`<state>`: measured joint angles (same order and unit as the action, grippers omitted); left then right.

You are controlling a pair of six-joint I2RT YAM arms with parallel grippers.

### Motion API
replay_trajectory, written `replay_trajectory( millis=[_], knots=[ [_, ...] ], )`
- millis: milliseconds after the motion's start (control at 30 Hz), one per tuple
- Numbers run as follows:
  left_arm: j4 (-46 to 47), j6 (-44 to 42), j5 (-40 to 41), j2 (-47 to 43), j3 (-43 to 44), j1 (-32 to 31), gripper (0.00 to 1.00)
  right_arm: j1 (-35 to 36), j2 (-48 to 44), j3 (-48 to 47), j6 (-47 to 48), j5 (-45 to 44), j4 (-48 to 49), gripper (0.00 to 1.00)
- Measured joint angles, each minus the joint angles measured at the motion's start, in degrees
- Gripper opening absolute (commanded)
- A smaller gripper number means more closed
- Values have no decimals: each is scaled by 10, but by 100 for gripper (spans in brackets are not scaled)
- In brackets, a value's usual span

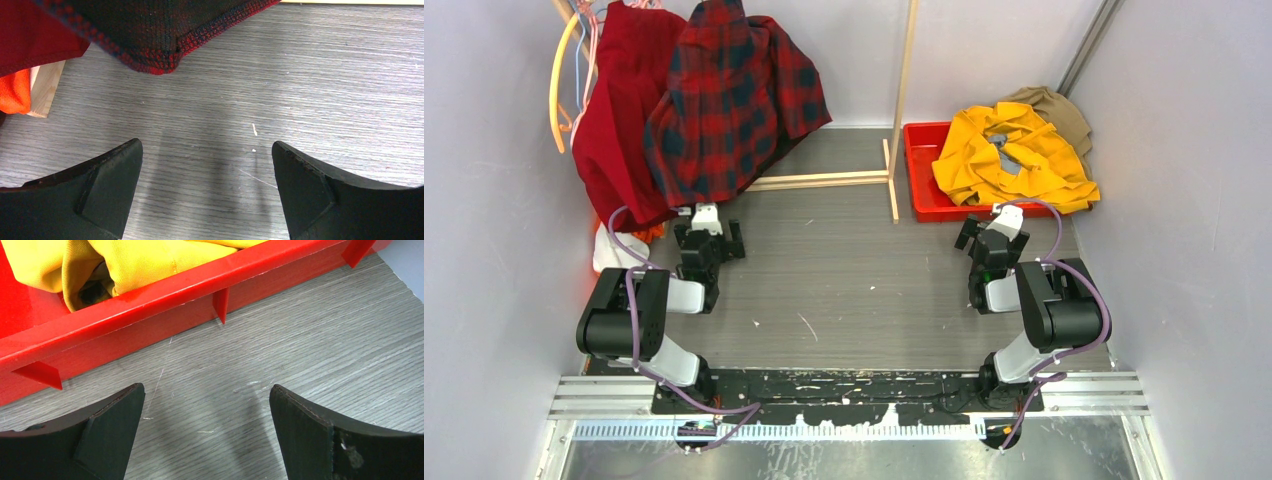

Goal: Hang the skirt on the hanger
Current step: Reset both arms

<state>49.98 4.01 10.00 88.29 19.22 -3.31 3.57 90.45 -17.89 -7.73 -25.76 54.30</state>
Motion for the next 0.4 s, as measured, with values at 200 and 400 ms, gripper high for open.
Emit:
replay_trajectory(
  millis=[200, 400],
  knots=[
    [0, 0, 0, 0, 0, 0, 100, 0, 0, 0, 0, 0, 0, 100],
    [0, 0, 0, 0, 0, 0, 99, -9, 0, -6, -3, 19, -14, 100]
  ],
)
